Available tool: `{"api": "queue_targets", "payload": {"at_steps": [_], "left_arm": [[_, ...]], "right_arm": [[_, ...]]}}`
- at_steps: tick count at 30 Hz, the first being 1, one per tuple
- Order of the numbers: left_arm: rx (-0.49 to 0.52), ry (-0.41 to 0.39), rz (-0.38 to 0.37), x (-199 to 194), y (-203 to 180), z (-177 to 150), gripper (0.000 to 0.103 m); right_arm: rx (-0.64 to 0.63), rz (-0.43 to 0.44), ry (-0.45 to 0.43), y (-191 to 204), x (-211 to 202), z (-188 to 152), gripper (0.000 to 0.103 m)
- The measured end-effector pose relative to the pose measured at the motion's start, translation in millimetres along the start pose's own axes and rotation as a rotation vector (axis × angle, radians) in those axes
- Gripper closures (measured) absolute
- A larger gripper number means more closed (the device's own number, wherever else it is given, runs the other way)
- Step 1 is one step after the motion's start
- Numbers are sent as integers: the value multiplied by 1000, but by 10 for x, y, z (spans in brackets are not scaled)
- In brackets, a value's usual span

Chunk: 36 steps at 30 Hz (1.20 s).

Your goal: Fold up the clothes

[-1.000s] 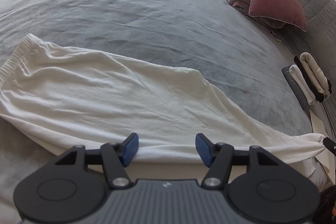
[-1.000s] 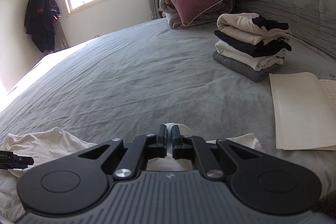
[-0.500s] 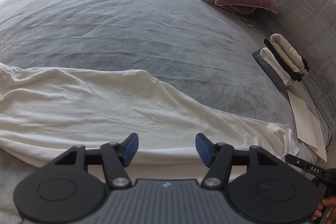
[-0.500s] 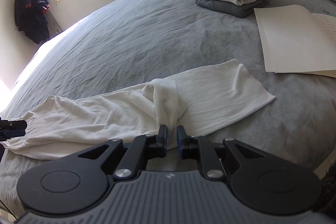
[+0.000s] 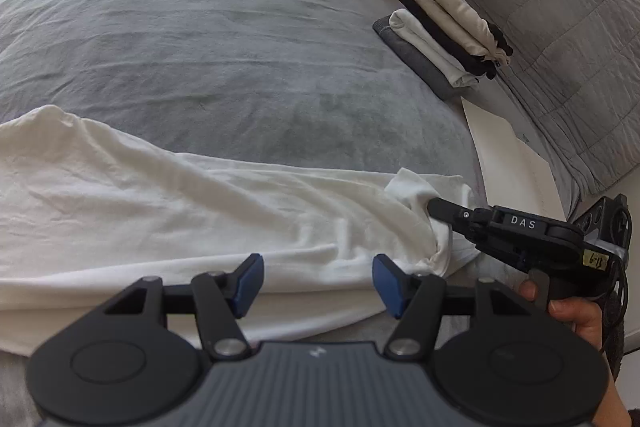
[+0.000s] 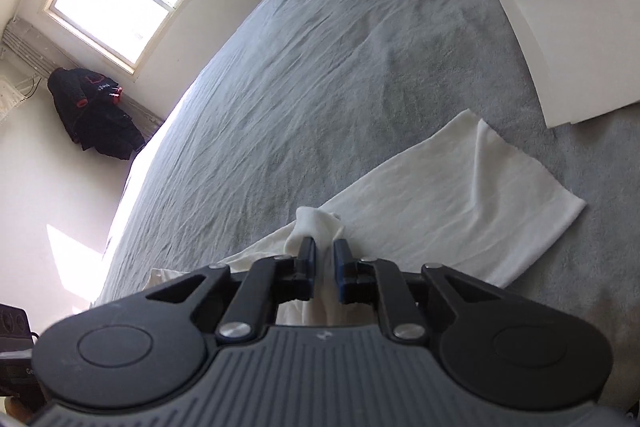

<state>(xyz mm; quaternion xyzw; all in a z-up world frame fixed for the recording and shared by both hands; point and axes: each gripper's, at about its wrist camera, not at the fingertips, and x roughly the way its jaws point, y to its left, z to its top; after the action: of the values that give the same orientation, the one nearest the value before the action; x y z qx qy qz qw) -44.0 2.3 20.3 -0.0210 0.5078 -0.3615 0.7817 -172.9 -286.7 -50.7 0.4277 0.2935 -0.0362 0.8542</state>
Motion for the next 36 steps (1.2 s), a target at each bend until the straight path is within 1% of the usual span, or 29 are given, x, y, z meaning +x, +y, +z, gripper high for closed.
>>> {"api": "queue_targets", "payload": {"at_steps": [2,6,8,10,12,13,14,17,20,21,22,23,24,25,27,28,30,31,32,33,34,36], "left_arm": [[11,17,-8,117,-134,23,42],[46,46,-13,304,-361,77,42],[61,59,-12,387,-457,111,42],[75,71,-7,458,-541,141,42],[93,78,-1,506,-614,167,42],[100,81,3,521,-636,175,42],[108,86,11,548,-662,187,42],[109,94,24,578,-659,199,42],[96,91,28,585,-601,198,42],[89,88,29,580,-575,196,42],[84,83,32,570,-545,192,42],[80,77,39,550,-513,187,42],[76,71,47,529,-479,182,42],[72,63,55,488,-431,174,42],[54,44,71,396,-315,153,42],[44,30,81,348,-248,142,42],[24,-4,106,258,-101,113,42],[8,-21,113,222,-21,89,42],[-9,-38,120,187,60,64,42],[-27,-48,119,170,135,37,42],[-41,-53,116,161,196,6,42],[-44,-58,113,152,215,-24,42]], "right_arm": [[-5,-2,-33,-25,-109,9,96],[-65,-81,-83,9,-404,14,96],[-94,-123,-94,2,-533,-14,96],[-106,-160,-43,-33,-578,-59,96],[-126,-190,44,-64,-544,-124,96],[-148,-194,91,-83,-520,-167,95],[-167,-192,113,-74,-524,-188,92],[-225,-181,136,-2,-617,-163,89],[-256,-152,98,46,-705,-14,88],[-272,-149,86,58,-715,38,86],[-297,-163,77,77,-689,93,80],[-323,-177,70,95,-658,149,66],[-361,-184,82,109,-577,217,59],[-406,-181,105,112,-482,270,56],[-463,-185,119,119,-362,310,56],[-513,-180,116,130,-292,313,56],[-562,-190,125,128,-173,298,58],[-582,-193,136,122,-113,284,65],[-599,-190,149,108,-59,257,77],[-621,-191,149,105,-40,218,84],[-643,-191,149,104,-25,181,98],[-663,-196,115,147,-98,153,98]]}}
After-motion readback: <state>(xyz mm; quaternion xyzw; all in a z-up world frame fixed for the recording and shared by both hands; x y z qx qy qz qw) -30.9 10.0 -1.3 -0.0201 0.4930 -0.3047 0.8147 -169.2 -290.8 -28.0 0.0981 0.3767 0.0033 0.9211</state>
